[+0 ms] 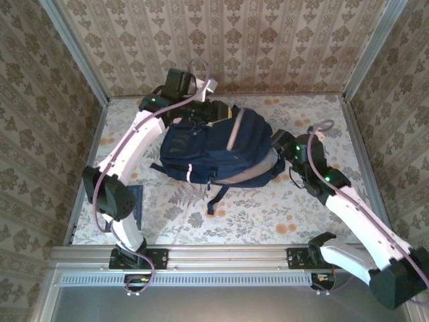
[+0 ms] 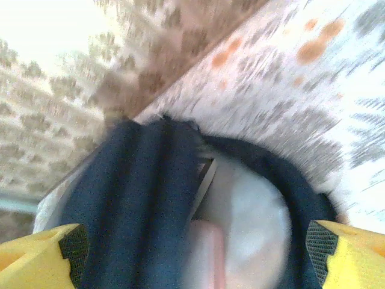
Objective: Pack the student bag
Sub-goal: Close the student bag at the top-center of the table.
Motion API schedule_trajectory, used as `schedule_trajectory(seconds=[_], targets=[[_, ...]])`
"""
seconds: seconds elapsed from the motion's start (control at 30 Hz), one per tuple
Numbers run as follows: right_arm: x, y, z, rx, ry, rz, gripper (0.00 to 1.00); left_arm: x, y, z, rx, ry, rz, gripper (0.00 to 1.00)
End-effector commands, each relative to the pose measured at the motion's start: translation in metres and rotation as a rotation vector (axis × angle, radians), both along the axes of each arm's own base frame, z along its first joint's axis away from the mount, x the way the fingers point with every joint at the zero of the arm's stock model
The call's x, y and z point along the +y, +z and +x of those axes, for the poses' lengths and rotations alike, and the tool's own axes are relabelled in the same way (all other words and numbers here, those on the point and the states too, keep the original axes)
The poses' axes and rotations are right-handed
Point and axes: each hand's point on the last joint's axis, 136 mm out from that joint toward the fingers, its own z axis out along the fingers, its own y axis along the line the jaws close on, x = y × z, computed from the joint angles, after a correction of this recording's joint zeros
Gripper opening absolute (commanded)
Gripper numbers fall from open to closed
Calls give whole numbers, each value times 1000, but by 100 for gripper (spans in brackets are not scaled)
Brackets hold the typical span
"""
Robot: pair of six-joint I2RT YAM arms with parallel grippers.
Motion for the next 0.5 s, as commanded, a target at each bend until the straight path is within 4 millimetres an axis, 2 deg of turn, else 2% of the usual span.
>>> schedule_trajectory(seconds=[0.0,0.1,0.13,0.2,0.27,0.33,0.37,0.43,0.47], targets=[[-33,-15,-20,76,-78,-194,95,22,12,-3,-71,71,17,51],[-16,-14,-19,75,24,-177,95,54,-4,-2,-113,196,124,53],[-7,-15,-18,78,64,-169,95,72,-15,-1,-126,258,190,54],[10,-18,-18,80,141,-162,95,122,-28,4,-145,423,304,61],[30,-19,-19,70,221,-168,95,189,-51,7,-61,634,385,67],[47,-20,-21,59,282,-182,95,248,-77,1,69,820,406,71],[56,-20,-22,51,313,-190,95,279,-95,-7,151,925,404,75],[70,-20,-23,40,362,-199,96,328,-125,-24,264,1093,387,80],[80,-21,-25,38,401,-200,96,354,-143,-37,327,1187,403,90]])
